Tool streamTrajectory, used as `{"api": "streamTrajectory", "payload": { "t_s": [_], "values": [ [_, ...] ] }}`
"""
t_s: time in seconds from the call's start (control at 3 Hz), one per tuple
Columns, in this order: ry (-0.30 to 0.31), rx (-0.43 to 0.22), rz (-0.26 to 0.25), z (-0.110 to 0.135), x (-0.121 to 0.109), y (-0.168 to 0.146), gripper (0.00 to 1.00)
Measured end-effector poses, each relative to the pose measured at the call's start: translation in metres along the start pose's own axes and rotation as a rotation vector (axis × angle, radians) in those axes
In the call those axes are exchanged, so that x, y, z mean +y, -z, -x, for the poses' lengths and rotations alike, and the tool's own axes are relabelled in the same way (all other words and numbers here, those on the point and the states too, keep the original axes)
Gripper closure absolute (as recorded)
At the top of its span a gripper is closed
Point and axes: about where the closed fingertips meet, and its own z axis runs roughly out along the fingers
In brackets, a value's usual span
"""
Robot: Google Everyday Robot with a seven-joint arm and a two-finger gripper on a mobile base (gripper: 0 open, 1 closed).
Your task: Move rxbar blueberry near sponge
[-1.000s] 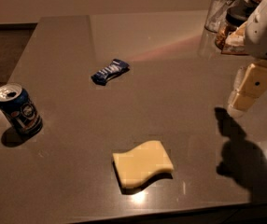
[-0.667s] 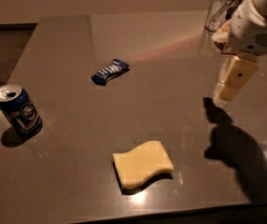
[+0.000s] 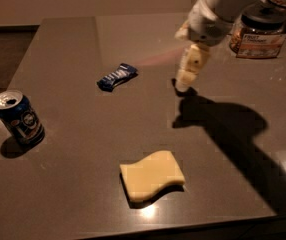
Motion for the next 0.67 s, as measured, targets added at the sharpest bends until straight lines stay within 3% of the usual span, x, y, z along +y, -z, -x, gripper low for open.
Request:
{"api": "streamTrajectory", "payload": {
  "t_s": [0.67],
  "values": [
    [0.061, -0.055, 0.077, 0.067, -0.032, -0.078, 0.0]
  ]
}}
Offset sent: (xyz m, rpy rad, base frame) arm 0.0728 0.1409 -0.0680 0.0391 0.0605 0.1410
